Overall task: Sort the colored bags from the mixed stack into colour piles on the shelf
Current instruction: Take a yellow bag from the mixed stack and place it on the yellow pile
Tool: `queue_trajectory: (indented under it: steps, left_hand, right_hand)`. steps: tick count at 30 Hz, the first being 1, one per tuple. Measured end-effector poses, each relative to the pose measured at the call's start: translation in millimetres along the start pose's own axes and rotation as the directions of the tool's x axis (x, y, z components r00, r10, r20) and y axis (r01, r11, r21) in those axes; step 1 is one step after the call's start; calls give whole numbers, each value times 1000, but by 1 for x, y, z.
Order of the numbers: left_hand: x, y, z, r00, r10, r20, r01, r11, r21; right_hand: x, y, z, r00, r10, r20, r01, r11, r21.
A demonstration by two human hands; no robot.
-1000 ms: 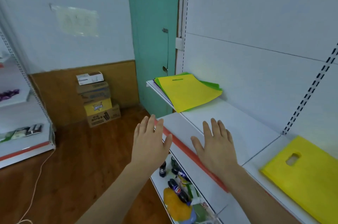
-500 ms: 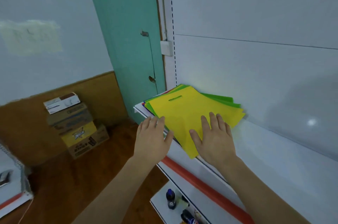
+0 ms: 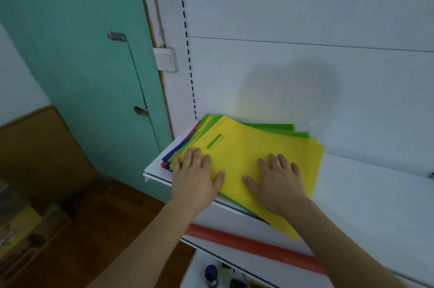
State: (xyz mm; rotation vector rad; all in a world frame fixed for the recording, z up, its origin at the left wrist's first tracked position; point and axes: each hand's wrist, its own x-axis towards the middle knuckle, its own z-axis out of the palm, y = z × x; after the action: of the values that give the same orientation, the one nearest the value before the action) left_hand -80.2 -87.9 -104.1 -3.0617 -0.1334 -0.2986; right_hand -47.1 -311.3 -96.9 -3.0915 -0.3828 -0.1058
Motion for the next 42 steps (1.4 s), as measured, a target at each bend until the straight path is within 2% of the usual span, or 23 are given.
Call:
queue_trajectory:
  steps: [3, 5, 11, 16, 20, 23, 26, 30, 33, 37, 39, 42]
  left_hand:
    - [-4, 0, 6, 999, 34, -9, -34, 998, 45]
    - [-8, 4, 5, 998, 70, -8, -69, 996, 57]
    - [-4, 3, 0, 980, 162, -115, -169, 984, -52]
    - [1, -4, 2, 980, 189, -57, -191, 981, -38]
    - [-4, 1, 7, 981, 187, -47, -188, 982, -22]
    - [-11, 8, 8, 980, 191, -53, -194, 979, -61]
    - [-13, 10, 6, 978, 195, -70, -202, 971, -126]
    - [-16, 13, 4, 973, 218, -75, -229, 955, -189]
    - [-17, 17, 3, 973, 227, -47, -232, 952, -201]
    - [-17, 22, 2, 971, 238, -26, -238, 947, -217]
    - [-17, 23, 1, 971, 239, -29, -240, 946, -218]
    - [-14, 20, 0, 973, 230, 19, -223, 957, -185]
  right_hand:
    - [-13, -5, -3, 984, 179, -10, -179, 983, -32]
    - [-20, -9, 0, 972, 234, -5, -234, 972, -17]
    - [-35, -25, 10, 956, 263, -133, -261, 965, 33]
    - [-45, -1, 11, 951, 276, -141, -260, 957, 127]
    - [-54, 16, 3, 824, 557, -103, -546, 830, 114]
    - [-56, 26, -4, 760, 650, -9, -633, 743, 219]
    - [-54, 34, -8, 724, 688, 60, -648, 647, 402]
    - [-50, 39, -12, 688, 725, -31, -531, 531, 660]
    - [-48, 42, -9, 693, 721, -8, -562, 547, 621]
    - [-47, 47, -8, 707, 691, 151, -669, 583, 461]
    - [-45, 51, -5, 716, 688, 115, -647, 595, 477]
    - [-45, 54, -5, 719, 691, -77, -570, 649, 504]
